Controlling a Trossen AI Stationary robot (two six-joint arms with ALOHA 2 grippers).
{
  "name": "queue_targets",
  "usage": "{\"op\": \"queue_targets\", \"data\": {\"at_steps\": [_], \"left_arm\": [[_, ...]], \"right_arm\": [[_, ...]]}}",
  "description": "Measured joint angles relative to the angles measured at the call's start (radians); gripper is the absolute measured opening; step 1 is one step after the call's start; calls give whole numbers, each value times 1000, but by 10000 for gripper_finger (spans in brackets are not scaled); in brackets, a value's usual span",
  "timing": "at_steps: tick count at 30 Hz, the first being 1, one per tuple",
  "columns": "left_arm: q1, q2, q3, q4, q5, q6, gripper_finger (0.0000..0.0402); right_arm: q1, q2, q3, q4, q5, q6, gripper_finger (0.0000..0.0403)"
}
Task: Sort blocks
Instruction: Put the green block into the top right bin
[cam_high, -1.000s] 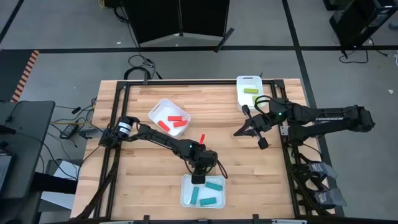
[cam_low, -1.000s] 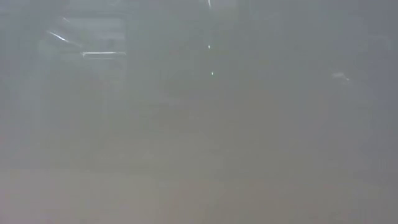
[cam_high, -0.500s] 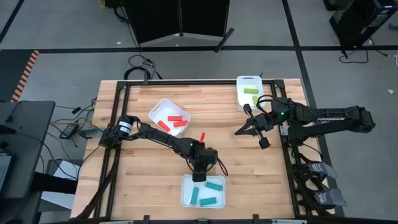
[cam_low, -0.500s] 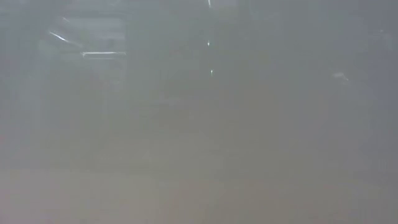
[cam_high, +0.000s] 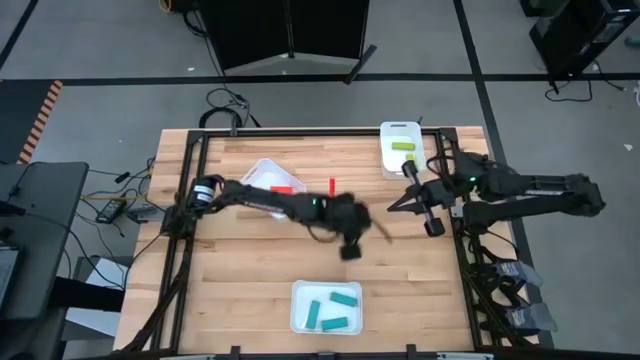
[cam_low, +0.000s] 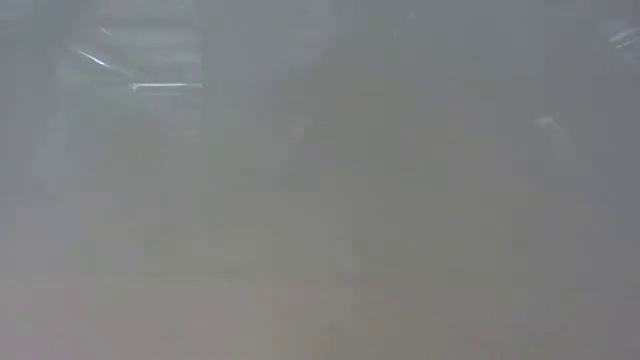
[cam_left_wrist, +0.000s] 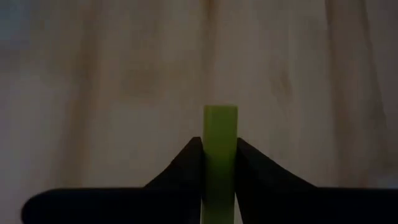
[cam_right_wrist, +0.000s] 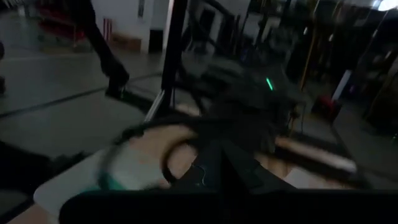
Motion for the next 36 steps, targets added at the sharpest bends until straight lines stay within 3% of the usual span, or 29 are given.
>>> {"op": "queue_targets", "data": {"at_steps": [7,16,20,29,36], "left_arm": [[155,9,17,372,-13,-13,65],[320,61,18,688,100,-153,65],[368,113,33,755,134,-243,65],[417,340,306,817,202,-403,65],[421,517,573,710,184,-429,65]], "right_arm": [[0,-110,47,11,26,-8,7],[0,-160,53,15,50,0,7],[0,-153,52,14,55,1,7],[6,-141,52,30,56,-7,7],[6,-141,52,30,56,-7,7]]}}
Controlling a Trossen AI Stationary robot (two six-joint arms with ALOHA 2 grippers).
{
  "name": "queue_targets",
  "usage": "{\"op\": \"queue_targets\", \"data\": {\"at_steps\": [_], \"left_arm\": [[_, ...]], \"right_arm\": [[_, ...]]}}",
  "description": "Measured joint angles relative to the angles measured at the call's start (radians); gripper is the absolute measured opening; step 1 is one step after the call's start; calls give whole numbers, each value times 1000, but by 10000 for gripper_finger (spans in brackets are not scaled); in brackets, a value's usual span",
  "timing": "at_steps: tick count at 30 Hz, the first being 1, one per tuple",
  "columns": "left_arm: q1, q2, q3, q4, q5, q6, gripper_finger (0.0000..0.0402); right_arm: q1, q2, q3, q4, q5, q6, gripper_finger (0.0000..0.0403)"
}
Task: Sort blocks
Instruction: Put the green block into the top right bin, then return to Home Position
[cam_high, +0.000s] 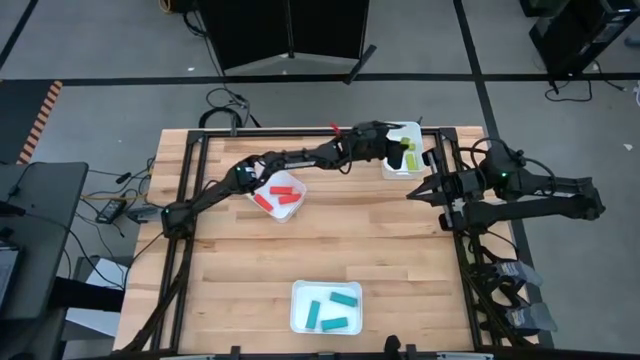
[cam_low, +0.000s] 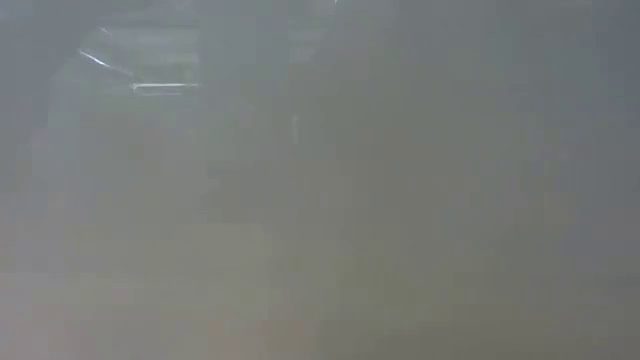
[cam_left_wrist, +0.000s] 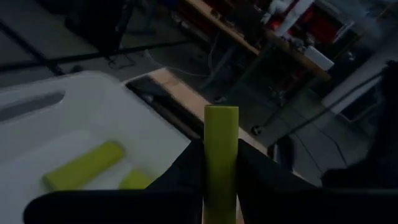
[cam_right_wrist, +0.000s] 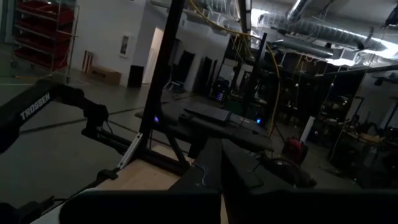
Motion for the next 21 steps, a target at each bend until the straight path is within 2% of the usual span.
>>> {"op": "queue_targets", "data": {"at_steps": [2,9,12,15,17,19,21], "left_arm": [[0,3,-25,45,-24,-20,79],[2,4,-20,13,-4,31,195],[2,0,-1,26,17,57,215],[4,-11,0,24,68,67,213],[4,-17,-1,14,83,85,197],[3,-36,-3,-22,81,118,165],[-1,-67,-3,-29,68,160,115]], "right_arm": [[0,-1,0,0,0,0,7],[-2,0,0,-2,1,-19,7],[-2,0,0,-3,24,-19,7],[-2,0,0,-10,38,-19,7],[-2,0,0,-12,42,-19,7],[-2,0,0,-11,42,-16,7],[-2,0,0,-11,42,-8,7]]}}
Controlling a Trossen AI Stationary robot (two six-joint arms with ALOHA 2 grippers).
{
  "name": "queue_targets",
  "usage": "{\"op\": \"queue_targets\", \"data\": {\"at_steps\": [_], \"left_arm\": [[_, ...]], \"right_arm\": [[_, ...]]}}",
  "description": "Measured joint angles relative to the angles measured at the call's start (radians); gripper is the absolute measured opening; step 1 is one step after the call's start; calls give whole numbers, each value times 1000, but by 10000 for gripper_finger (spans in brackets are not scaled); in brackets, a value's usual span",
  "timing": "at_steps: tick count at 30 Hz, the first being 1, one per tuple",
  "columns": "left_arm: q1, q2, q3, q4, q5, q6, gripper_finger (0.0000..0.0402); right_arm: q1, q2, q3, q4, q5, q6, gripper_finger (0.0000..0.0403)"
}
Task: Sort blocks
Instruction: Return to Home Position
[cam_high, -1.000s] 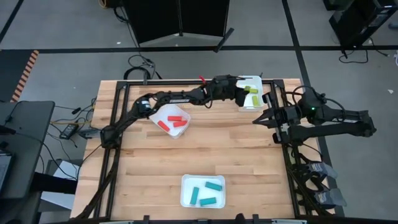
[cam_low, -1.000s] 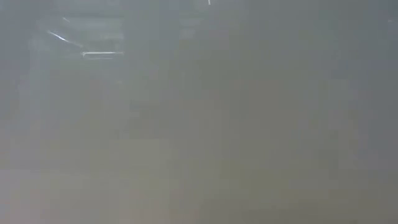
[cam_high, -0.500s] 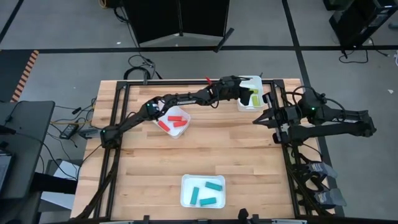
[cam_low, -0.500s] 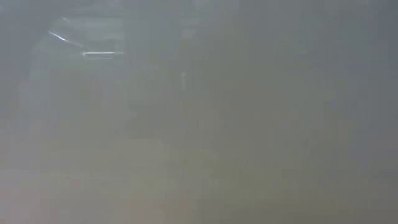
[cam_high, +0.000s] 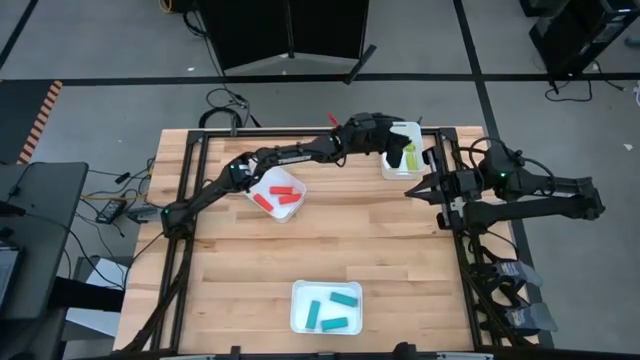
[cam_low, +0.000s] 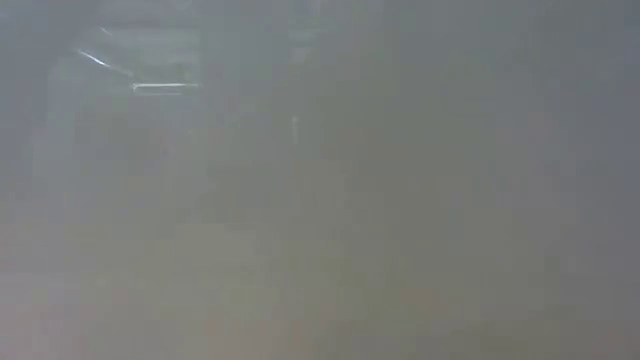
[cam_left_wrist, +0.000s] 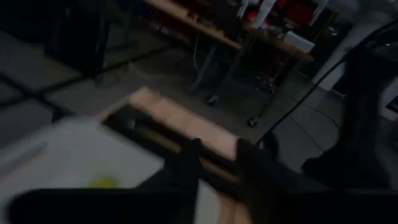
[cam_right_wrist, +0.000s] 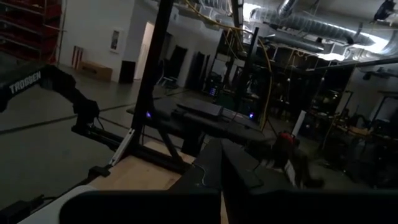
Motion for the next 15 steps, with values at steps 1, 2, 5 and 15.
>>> {"op": "queue_targets", "data": {"at_steps": [1,2,5,15], "left_arm": [[-2,-21,0,-5,1,20,84],[-6,-42,1,-6,2,43,51],[-25,-114,-13,-40,0,120,12],[-110,-591,-568,64,-111,349,3]], "right_arm": [[0,0,0,0,0,5,7],[0,0,0,0,0,6,7],[0,0,0,-6,0,7,7],[1,-20,0,-63,-19,8,7]]}}
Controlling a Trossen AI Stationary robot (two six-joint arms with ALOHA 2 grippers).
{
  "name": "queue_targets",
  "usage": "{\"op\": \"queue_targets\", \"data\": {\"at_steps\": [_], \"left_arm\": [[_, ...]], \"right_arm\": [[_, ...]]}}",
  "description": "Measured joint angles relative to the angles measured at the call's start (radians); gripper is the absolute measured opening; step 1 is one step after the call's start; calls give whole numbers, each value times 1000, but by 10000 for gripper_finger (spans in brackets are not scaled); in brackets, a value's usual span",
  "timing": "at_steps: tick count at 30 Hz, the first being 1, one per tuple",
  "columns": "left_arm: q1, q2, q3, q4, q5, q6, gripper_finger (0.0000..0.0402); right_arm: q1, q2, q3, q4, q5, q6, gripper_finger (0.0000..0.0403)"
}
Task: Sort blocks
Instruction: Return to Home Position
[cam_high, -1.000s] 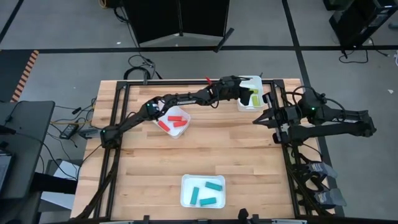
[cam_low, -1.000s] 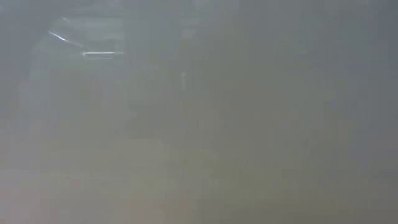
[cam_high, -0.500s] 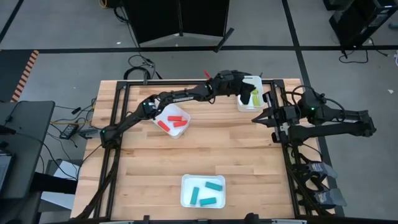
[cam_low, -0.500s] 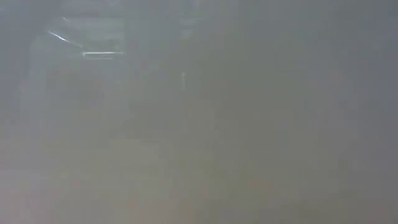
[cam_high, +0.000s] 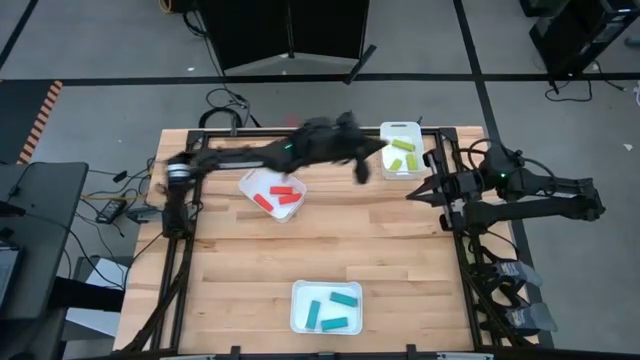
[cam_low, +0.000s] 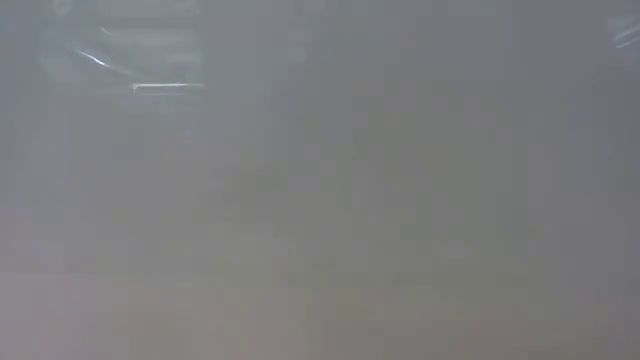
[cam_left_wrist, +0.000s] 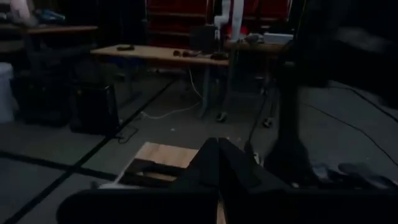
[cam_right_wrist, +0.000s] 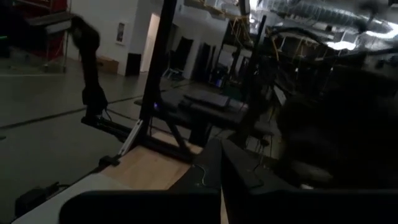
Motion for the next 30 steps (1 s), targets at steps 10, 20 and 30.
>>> {"op": "queue_targets", "data": {"at_steps": [10,20,30], "left_arm": [[-81,-720,-946,271,-170,10,1],[-141,-1307,-1422,213,-313,6,1],[-141,-1610,-1598,-2,-271,-47,0]], "right_arm": [[1,5,-143,83,-25,62,7],[-36,-81,-481,346,-10,245,7],[-52,-174,-613,322,-11,369,7]]}}
